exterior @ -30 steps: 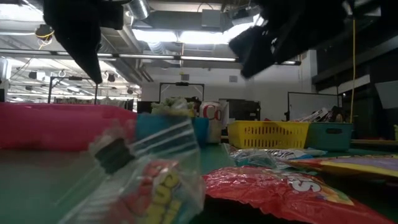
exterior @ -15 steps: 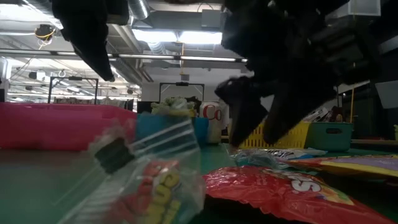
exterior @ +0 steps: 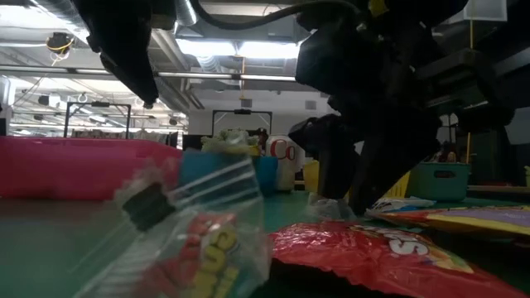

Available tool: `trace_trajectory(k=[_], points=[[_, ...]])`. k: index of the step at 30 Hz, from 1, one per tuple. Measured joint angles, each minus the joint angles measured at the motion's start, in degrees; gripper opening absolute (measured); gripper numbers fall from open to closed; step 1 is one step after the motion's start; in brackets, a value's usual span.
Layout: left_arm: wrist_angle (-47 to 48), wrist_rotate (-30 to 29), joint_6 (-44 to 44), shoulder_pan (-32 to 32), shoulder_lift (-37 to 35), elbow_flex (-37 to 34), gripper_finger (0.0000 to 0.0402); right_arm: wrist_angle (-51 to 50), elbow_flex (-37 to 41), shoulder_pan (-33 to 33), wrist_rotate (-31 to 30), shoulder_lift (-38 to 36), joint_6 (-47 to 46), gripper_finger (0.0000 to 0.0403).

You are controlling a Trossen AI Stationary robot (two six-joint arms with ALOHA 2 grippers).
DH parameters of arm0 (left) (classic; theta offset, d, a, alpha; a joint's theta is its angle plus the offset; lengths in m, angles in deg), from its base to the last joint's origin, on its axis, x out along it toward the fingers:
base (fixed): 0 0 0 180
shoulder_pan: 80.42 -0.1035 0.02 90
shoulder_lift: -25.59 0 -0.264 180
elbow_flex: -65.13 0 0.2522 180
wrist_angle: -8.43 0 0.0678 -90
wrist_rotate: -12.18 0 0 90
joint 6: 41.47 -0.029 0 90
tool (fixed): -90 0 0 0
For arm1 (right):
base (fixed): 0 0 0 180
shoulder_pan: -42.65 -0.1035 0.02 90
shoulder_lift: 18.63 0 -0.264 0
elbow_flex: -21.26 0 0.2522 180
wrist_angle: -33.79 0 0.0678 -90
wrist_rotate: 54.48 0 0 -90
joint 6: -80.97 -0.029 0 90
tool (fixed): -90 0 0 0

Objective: Sort candy
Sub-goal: Put the transparent blue candy pack into the red bin

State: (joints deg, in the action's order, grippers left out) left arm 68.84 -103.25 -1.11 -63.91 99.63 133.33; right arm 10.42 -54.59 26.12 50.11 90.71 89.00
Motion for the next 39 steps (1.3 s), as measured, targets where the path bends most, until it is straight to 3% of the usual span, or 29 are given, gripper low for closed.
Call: trace_trajectory(k=[10, 18, 22, 31, 33, 39], points=[[-2.51, 0.00, 0.00, 0.01, 0.00, 0.00, 0.0161, -0.61, 0.00, 0.00, 0.02, -0.09, 0.00, 0.0011], [-11.06, 0.13, -3.72, 1.29, 0.00, 0.00, 0.0160, -1.77, -1.78, 0.04, -0.88, -0.33, -0.20, 0.0016], [-15.99, 1.29, -4.94, 2.59, 0.00, 0.00, 0.0160, -1.62, -4.95, 0.04, -8.04, -0.44, -0.16, 0.0004], [-18.22, 4.73, -4.71, 5.93, -0.01, 0.00, 0.0160, 0.18, -11.47, 0.47, -37.53, -0.50, 2.68, 0.0002], [-17.99, 5.74, -4.87, 6.38, -0.37, 0.00, 0.0160, 3.00, -11.63, 1.31, -38.47, -0.52, 4.02, 0.0004], [-17.50, 11.32, -4.85, 7.49, -2.26, 0.00, 0.0160, 12.05, -11.63, 5.50, -33.89, -0.21, 4.46, 0.0002]])
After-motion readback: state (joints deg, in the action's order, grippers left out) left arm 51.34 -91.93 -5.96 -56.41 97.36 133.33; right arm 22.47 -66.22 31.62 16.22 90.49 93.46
